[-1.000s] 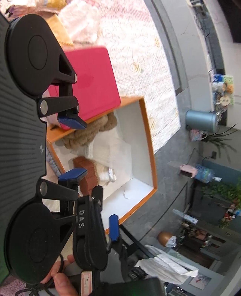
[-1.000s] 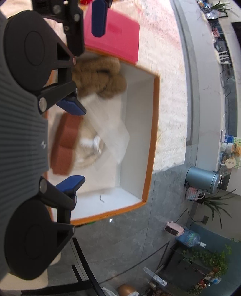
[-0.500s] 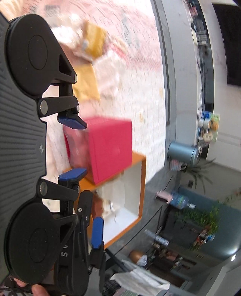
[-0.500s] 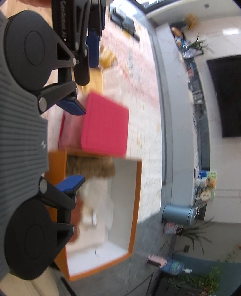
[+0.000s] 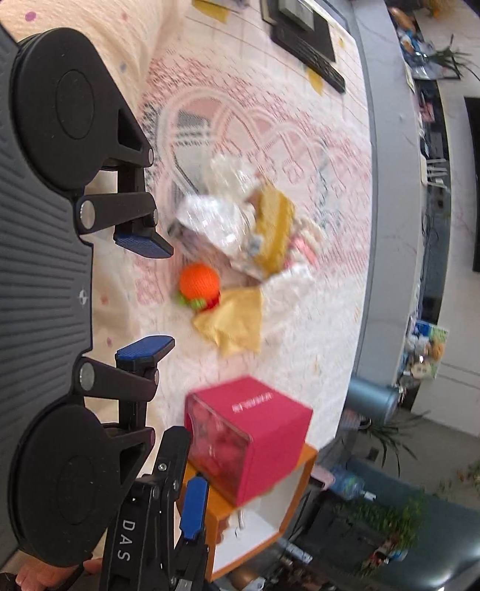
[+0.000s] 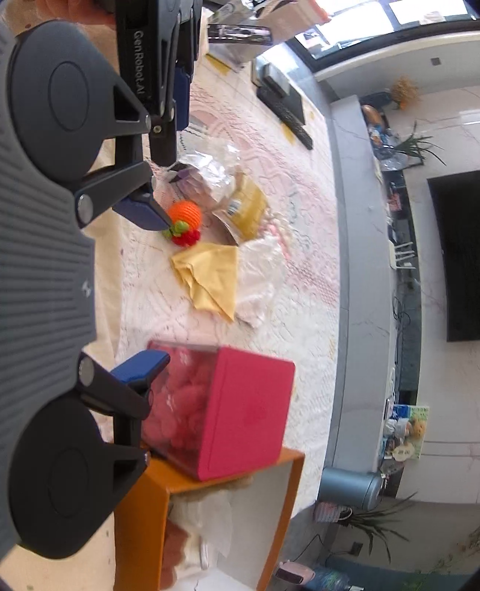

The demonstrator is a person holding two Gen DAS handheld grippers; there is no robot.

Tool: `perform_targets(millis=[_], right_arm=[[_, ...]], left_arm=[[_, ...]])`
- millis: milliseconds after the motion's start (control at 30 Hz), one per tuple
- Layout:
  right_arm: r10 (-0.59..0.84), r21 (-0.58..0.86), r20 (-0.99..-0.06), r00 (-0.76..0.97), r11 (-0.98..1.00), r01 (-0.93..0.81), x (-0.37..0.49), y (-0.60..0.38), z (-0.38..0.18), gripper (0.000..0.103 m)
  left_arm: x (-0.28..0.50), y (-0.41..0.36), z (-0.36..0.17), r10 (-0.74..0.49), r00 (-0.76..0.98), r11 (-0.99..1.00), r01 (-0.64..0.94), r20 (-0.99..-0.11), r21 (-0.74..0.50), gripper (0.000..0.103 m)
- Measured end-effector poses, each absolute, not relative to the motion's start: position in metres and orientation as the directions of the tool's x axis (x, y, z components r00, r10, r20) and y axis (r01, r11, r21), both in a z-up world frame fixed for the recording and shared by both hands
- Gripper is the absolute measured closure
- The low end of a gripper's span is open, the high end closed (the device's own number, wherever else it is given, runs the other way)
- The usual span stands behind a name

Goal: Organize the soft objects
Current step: 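Move both open tools back from the box toward the items on the bed, then grasp the orange crocheted ball with the right tool while the left tool reaches the ribbon-tied bag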

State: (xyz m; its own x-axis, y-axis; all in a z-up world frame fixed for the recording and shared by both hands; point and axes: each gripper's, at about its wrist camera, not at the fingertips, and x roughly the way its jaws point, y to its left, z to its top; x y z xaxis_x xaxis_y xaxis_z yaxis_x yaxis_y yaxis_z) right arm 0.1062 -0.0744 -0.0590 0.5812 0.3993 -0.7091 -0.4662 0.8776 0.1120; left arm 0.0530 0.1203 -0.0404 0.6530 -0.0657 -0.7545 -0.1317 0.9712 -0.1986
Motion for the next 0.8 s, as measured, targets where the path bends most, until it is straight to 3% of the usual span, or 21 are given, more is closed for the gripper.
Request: perform_targets(millis=[433, 567, 800], right_arm=[[0.41, 0.083, -0.753, 0.515, 0.836, -0.543, 0.116, -0.026, -0.093, 0.035], [0.407, 0.08, -0.764, 0.5, 0.83, -0.553, 0.125, -0.014, -0.104, 0.038], [0.425, 0.094, -0.765, 0.484, 0.817, -0.569, 0.147, 0.004, -0.114, 0.042]], left_arm=[[0.046, 0.15, -0.072, -0.061, 0.637, 0.965, -0.16, -0.769, -0.21, 0.046], [0.052, 0.155, -0.076, -0.033, 0.628, 0.96, -0.197, -0.778, -0.2, 0.053], [0.067, 0.165, -0.075, -0.046, 0.614, 0.956, -0.202, -0.788, -0.214, 0.054]])
